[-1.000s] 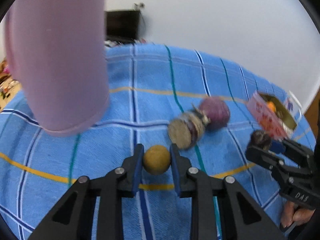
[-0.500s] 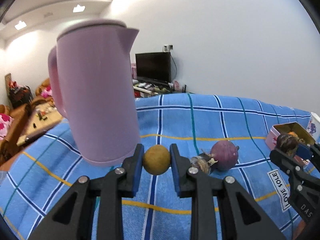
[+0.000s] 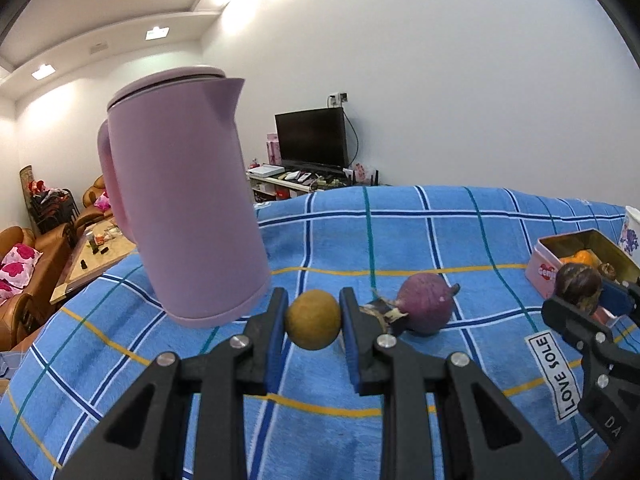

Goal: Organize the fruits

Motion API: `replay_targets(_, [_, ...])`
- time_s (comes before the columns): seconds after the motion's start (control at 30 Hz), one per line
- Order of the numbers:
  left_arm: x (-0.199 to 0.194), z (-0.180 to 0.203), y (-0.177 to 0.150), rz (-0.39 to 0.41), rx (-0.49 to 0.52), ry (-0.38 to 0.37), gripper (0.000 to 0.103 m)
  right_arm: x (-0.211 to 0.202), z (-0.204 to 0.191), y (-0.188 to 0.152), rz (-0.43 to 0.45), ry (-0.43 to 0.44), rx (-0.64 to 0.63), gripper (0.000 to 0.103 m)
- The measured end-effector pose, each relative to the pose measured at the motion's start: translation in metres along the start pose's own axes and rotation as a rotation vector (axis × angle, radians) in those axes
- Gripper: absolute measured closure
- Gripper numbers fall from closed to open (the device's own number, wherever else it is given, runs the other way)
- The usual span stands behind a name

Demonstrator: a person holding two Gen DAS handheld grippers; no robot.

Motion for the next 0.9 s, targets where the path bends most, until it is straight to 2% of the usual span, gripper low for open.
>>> replay_targets(0.5, [-0.010, 0.043, -0.003, 0.002, 0.035, -0.025, 0.075, -0.010, 0.038, -0.010, -0.001, -0.046, 0.030, 0.060])
replay_targets(0.9, [-0.019, 0.093, -0.003, 0.018, 0.120, -0.045, 0.075, -0.016, 0.061, -0.016, 0.002, -0.066, 0.036, 0.059])
Point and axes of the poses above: each gripper's, at about its wrist camera, not at the fingertips, and x roughly the way its jaws point, z to its right, y to its top, the point moved 7 cm from there along x, roughly the way its jaws point, and after that the axes turned 13 degrees about -z, right-handed, at the moved point
